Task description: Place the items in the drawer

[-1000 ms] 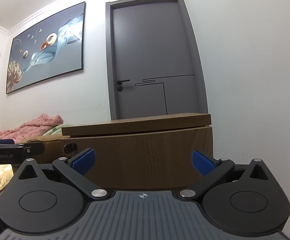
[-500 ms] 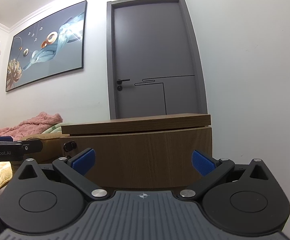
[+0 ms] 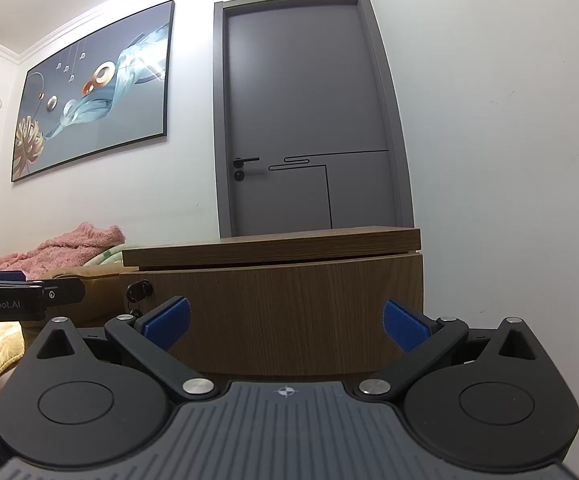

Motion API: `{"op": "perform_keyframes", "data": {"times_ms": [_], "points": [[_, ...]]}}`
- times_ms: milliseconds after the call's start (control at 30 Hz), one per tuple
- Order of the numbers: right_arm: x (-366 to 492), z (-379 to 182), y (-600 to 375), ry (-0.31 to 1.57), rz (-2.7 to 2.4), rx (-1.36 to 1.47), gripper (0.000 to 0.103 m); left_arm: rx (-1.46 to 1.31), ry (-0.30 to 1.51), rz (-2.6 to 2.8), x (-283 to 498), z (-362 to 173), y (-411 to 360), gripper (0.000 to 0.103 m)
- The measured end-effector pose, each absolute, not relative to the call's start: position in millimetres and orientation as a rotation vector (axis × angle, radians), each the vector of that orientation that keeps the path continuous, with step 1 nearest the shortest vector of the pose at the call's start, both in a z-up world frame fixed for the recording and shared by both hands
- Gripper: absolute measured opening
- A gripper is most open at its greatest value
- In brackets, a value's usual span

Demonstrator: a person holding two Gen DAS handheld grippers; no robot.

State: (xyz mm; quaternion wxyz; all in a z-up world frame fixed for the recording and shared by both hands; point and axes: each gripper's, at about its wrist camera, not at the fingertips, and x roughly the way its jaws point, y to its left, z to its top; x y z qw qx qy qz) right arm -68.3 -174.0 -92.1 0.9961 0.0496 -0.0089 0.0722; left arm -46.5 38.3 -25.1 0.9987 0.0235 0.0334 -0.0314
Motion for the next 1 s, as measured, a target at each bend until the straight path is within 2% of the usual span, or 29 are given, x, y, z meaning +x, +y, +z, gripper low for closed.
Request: {"op": "perform_keyframes", "data": {"times_ms": [1000], "points": [[-68.1, -91.9, -170.5, -0.014, 0.143, 0.098, 0.103, 0.051, 0.07, -0.065, -46.5, -25.2, 37.8, 0.102]]}}
